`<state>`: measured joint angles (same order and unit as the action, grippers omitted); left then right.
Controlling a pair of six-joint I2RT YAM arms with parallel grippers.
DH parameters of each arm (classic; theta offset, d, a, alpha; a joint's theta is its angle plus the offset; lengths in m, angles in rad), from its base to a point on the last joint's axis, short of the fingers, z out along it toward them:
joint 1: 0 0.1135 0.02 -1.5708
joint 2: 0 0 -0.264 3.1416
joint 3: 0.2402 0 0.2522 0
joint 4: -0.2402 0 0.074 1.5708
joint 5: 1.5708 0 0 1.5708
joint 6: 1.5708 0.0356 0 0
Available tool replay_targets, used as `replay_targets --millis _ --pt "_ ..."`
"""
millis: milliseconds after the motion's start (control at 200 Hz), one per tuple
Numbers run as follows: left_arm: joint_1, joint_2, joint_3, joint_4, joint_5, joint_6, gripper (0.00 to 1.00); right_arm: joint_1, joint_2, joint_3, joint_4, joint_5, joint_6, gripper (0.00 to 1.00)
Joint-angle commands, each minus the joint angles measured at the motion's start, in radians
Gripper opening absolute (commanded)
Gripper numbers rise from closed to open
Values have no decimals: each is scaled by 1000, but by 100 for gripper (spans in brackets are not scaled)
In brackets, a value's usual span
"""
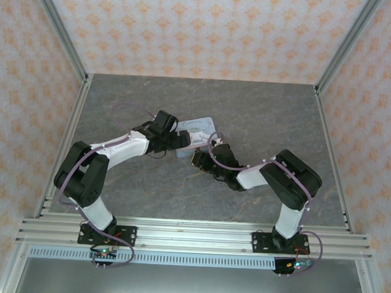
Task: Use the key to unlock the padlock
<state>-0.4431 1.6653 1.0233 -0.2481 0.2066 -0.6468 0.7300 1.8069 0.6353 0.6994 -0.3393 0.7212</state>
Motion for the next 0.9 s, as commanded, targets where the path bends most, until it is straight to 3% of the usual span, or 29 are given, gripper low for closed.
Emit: replay_targets --millis 0,265,571,896 --pt "4 24 -29 -4 21 -6 94 17 41 9 -15 6 -2 35" --pt "3 22 -47 20 40 -19 93 17 47 -11 -8 64 27 24" --pt "3 10 -63 24 45 -25 92 17 16 -51 9 122 58 0" --pt "3 -5 -94 45 48 -52 92 17 -37 -102 61 157 131 0"
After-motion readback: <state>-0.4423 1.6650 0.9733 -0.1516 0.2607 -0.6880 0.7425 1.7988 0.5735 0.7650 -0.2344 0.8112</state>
